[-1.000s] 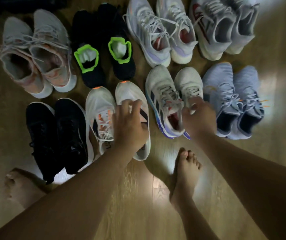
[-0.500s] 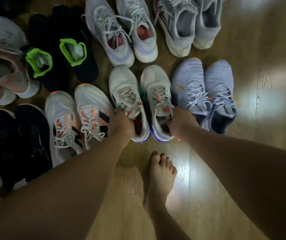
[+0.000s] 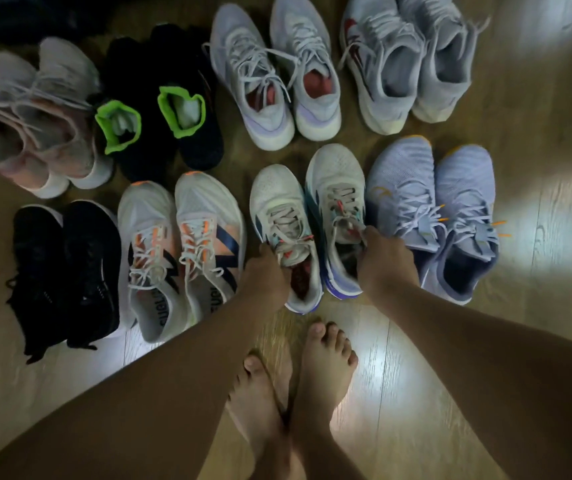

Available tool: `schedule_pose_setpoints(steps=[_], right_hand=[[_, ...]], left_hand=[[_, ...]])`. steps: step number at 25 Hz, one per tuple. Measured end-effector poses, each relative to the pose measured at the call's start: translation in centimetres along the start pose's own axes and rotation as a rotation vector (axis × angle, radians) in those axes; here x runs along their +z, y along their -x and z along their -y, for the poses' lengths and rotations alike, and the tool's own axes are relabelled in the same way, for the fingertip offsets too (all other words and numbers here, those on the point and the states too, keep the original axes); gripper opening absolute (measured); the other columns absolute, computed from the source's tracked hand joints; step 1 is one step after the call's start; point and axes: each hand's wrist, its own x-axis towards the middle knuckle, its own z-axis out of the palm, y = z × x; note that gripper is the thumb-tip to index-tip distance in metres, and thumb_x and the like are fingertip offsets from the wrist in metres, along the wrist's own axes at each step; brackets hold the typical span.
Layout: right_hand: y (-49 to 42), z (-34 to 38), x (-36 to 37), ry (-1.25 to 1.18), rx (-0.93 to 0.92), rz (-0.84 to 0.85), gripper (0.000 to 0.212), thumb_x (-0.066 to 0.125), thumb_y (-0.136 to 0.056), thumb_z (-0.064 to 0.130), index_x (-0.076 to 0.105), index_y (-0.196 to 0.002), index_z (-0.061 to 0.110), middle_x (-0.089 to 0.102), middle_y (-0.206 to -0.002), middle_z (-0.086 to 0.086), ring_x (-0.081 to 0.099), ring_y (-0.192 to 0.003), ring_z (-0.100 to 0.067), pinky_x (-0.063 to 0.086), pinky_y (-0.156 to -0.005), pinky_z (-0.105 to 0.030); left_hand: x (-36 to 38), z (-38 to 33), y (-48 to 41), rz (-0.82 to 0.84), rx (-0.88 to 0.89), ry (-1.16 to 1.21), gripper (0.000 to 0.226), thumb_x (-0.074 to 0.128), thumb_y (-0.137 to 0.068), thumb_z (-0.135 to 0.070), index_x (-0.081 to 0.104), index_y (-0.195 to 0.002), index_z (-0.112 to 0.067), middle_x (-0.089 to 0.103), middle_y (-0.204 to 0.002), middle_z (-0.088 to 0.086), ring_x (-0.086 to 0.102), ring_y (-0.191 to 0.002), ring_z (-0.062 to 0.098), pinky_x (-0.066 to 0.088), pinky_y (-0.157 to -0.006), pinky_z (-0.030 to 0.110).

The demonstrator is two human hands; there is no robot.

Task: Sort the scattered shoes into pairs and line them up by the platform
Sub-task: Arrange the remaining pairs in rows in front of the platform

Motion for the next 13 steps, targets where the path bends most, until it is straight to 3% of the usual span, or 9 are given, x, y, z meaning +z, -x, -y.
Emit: schedule_pose_setpoints(steps=[4, 7, 10, 13], right_hand=[[-0.6, 0.9, -1.9, 0.131, -0.033, 0.139, 0.027, 0.043, -0.092, 0.027, 0.056, -0.111, 0.014, 0.063, -0.110, -0.018, 0.060, -0.101, -0.041, 0.047, -0.073, -0.039], [-2.2, 2.4, -5.1, 0.188, -0.230, -0.100, 0.036, 0.042, -0.090, 0.042, 0.056, -0.117, 0.023, 0.065, -0.105, -0.012, 0.063, -0.094, -0.037, 0.042, -0.066, -0.037], [-7.4, 6.4, -7.7, -0.046, -0.327, -0.077, 0.053, 0.050, -0.089, 0.033, 0.039, -0.140, 0.026, 0.063, -0.118, -0.014, 0.059, -0.107, -0.038, 0.050, -0.079, -0.041], [-13.3, 10.7, -8.6, -0.151, -0.286, -0.036, 0.065, 0.055, -0.085, 0.024, 0.029, -0.145, 0.026, 0.053, -0.133, -0.010, 0.054, -0.116, -0.033, 0.046, -0.082, -0.033]], left_hand=[[-2.0, 0.4, 0.5, 0.021, 0.098, 0.212, 0.069, 0.065, -0.087, -0.026, 0.029, -0.146, -0.017, 0.052, -0.135, 0.009, 0.054, -0.120, 0.030, 0.048, -0.095, 0.038], [-5.6, -0.6, -1.6, -0.143, 0.233, 0.117, 0.069, 0.062, -0.085, -0.029, 0.030, -0.147, -0.023, 0.040, -0.144, 0.005, 0.045, -0.128, 0.026, 0.044, -0.100, 0.036], [-10.9, -3.1, -6.7, -0.243, 0.327, 0.004, 0.075, 0.059, -0.088, -0.031, 0.021, -0.152, -0.023, 0.036, -0.151, 0.010, 0.040, -0.134, 0.030, 0.040, -0.103, 0.036], [-14.0, -6.9, -11.8, -0.139, 0.300, -0.107, 0.079, 0.057, -0.090, -0.030, 0.011, -0.154, -0.028, 0.043, -0.145, 0.017, 0.052, -0.121, 0.036, 0.047, -0.090, 0.032]])
